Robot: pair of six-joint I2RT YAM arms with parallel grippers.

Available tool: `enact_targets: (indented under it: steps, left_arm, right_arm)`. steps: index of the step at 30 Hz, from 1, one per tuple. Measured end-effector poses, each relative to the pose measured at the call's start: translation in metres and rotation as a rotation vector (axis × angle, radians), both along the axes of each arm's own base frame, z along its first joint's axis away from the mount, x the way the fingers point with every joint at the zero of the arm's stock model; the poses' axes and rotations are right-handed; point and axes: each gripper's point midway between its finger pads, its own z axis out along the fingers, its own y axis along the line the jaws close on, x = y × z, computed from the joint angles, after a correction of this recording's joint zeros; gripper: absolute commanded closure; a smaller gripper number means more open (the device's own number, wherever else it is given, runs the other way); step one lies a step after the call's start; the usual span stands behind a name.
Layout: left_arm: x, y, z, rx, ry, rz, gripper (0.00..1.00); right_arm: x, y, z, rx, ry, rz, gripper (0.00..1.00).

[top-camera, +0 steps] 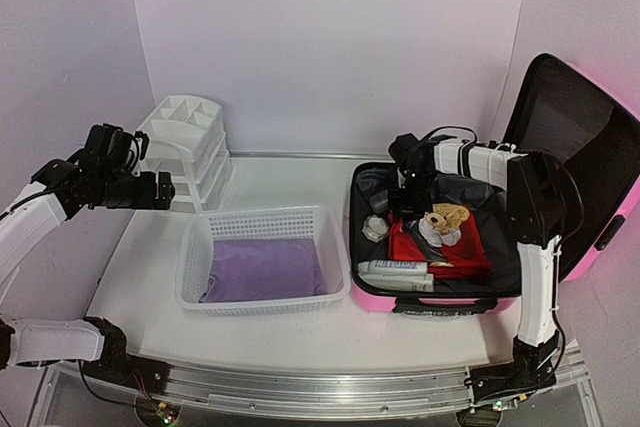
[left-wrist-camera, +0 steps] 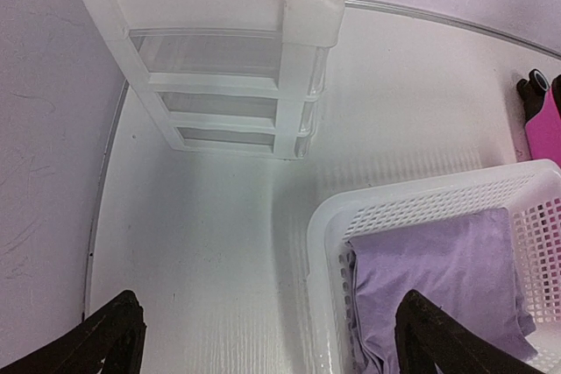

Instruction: Open, take out, and arrange the luggage

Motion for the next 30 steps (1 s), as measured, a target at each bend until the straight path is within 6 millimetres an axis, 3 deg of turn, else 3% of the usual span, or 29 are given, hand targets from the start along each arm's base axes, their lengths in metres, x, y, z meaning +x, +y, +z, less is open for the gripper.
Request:
enact_targets:
  steps: [5,10,19,30]
  left_arm:
    - [0.000,0.000,0.000,0.000,0.000,0.000,0.00]
    - [0.000,0.000,0.000,0.000,0.000,0.000,0.01]
    - [0.000,0.000,0.000,0.000,0.000,0.000,0.01]
    - [0.000,0.000,0.000,0.000,0.000,0.000,0.01]
  right_arm:
    - [0.001,0.006,0.003,0.069,0.005,0.003,0.62]
    - [0.000,0.004,0.002,0.076,0.005,0.003,0.81]
    - [0.000,-0.001,0.003,0.077,0.004,-0.002,1.00]
    - [-0.001,-0.010,0.012,0.188,-0.028,-0.025,1.00]
